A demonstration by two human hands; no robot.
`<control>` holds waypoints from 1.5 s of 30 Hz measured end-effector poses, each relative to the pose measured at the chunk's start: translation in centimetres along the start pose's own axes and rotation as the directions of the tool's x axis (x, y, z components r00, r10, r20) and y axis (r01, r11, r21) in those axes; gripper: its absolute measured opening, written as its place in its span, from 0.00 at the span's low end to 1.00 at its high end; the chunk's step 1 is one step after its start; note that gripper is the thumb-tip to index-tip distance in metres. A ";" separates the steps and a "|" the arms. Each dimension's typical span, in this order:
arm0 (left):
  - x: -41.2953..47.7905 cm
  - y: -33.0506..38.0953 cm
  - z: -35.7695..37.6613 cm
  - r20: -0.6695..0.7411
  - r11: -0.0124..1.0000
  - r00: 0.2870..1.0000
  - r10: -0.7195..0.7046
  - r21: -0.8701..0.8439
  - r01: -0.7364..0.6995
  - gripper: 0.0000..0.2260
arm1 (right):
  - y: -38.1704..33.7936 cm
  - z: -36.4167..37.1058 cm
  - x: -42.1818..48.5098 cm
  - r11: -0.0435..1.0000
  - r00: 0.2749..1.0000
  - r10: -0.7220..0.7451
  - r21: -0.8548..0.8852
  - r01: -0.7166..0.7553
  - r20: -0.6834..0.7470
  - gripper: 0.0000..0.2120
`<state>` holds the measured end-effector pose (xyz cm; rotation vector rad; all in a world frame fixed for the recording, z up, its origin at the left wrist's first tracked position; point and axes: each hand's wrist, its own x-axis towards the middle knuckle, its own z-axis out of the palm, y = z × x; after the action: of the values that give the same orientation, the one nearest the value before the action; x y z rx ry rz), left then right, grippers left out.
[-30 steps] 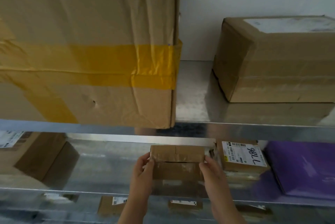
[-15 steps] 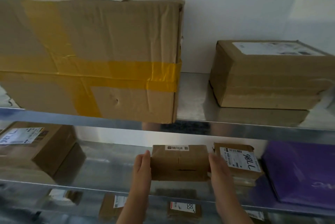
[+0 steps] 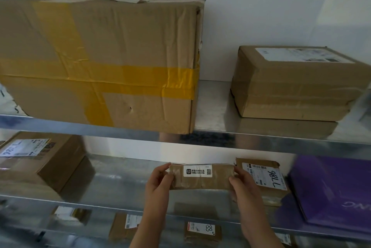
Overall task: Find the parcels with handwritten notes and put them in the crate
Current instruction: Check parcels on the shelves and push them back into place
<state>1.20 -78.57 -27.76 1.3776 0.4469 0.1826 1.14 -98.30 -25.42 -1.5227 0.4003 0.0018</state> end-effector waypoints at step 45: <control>6.3 -4.6 -1.3 0.240 0.894 0.939 -0.244 0.432 0.122 0.10 | 2.9 5.8 3.1 0.908 0.926 0.378 -0.193 -0.371 -0.003 0.11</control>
<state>5.73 -75.90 -33.68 1.7332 0.3795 -0.2879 4.82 -93.32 -29.06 -1.6096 0.6763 0.3785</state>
